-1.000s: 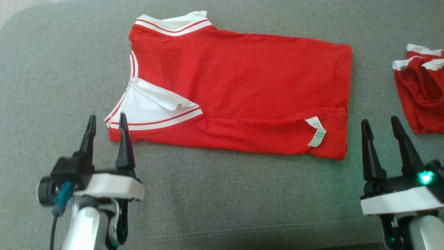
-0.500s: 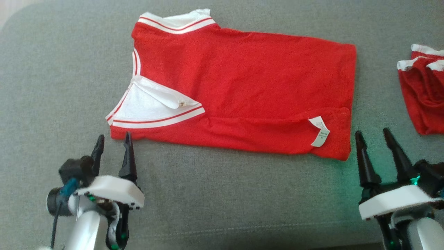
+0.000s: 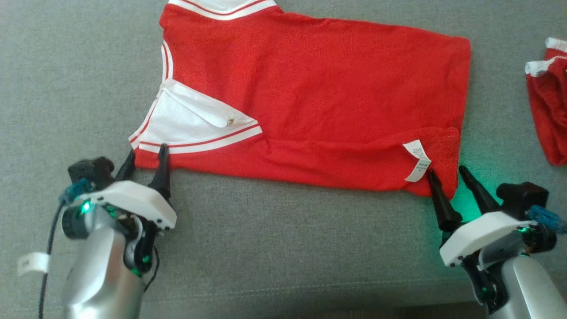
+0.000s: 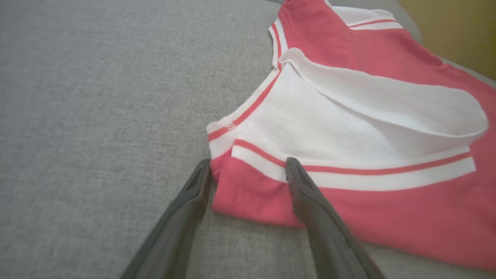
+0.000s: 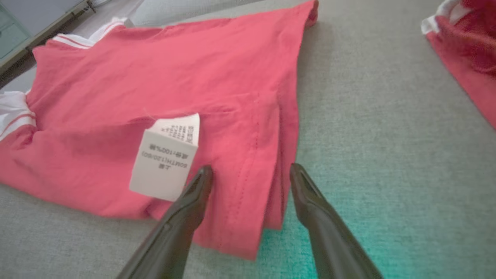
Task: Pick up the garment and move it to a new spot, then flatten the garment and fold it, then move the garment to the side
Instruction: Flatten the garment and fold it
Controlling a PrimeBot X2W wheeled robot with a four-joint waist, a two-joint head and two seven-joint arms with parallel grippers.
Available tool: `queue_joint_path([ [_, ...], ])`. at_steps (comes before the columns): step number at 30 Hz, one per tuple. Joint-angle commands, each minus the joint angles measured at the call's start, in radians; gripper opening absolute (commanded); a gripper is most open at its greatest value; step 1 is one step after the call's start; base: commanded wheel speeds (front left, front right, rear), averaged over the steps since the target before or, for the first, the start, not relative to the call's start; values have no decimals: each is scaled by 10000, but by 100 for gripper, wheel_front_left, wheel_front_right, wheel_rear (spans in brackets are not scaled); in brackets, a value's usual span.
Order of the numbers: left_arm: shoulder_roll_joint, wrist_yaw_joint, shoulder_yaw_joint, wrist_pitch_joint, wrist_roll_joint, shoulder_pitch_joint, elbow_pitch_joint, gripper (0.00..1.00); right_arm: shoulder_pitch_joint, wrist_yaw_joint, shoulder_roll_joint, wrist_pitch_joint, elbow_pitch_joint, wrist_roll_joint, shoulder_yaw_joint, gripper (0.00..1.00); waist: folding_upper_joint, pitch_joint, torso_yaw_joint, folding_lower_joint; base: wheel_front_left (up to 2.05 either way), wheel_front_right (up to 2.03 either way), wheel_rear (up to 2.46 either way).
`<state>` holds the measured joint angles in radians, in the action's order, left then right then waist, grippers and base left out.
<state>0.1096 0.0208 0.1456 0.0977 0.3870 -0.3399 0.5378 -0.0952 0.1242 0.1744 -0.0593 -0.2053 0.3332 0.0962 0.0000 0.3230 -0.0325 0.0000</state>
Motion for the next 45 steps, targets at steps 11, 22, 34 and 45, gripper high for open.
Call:
queue_joint_path([
  [11, 236, 910, 295, -593, 587, -574, 572, 0, -364, 65, 40, -907, -387, 590, 253, 0, 0, 71, 52, 0, 0, 0, 0],
  [22, 414, 574, 114, -240, 934, 1197, -562, 0, 368, 65, 555, -1107, -65, 928, 314, 0, 0, -751, 380, 0, 0, 0, 0],
  [34, 180, -380, 139, -863, 1148, 3371, -2733, 48, 1967, 65, 516, -1814, 671, 1050, -383, 0, 0, -1503, 605, 0, 0, 0, 0],
  [45, 344, -1684, 198, 750, -369, 3576, -4040, 100, 1757, 65, -130, 138, 2072, -175, -1131, 100, 0, -1811, 380, 0, 0, 0, 0],
])
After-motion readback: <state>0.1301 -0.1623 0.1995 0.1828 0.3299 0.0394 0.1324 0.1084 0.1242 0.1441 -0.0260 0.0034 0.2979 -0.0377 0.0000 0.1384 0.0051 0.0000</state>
